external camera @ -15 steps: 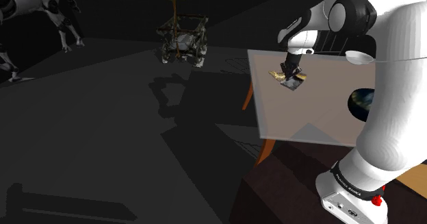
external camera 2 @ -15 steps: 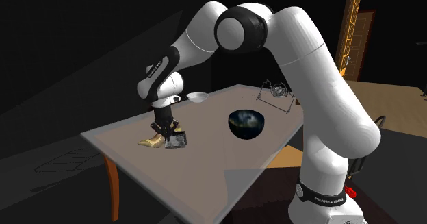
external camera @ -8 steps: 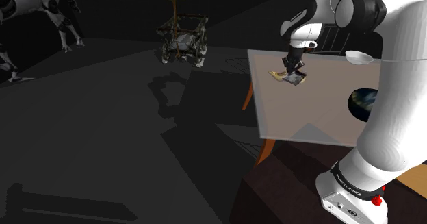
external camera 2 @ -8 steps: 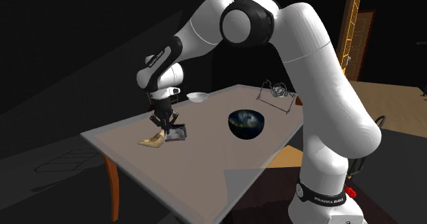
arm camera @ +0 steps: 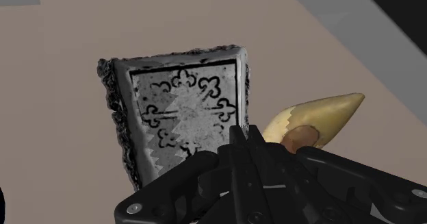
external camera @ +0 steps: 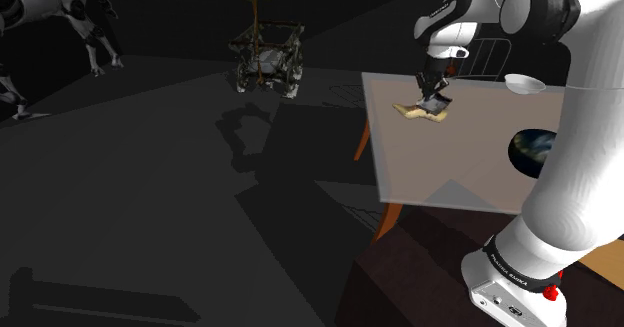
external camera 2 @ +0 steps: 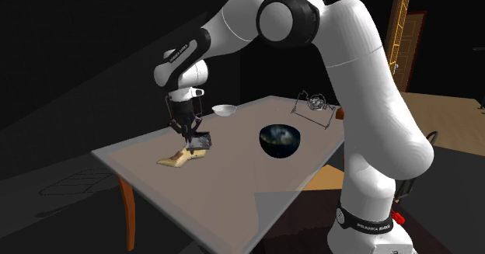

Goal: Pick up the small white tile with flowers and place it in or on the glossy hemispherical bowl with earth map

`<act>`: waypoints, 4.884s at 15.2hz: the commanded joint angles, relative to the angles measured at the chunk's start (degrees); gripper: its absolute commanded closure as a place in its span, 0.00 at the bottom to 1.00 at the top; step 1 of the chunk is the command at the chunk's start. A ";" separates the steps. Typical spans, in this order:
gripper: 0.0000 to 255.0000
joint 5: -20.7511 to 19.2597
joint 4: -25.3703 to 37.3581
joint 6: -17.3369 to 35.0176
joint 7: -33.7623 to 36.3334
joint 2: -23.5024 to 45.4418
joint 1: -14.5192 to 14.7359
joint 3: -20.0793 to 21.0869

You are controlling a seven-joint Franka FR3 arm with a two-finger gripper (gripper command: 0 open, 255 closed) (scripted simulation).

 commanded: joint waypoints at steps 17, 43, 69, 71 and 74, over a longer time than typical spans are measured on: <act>1.00 -4.60 -3.81 -5.01 -2.82 -9.74 -1.02 -3.52; 1.00 -12.45 -18.25 0.22 -30.44 -21.77 -16.41 -18.65; 0.00 -5.67 -23.18 10.76 -34.74 -13.92 -18.22 -17.33; 0.00 -5.67 -23.18 10.76 -34.74 -13.93 -18.21 -17.33; 0.00 -9.21 -20.67 5.41 -32.24 -17.86 -16.88 -18.34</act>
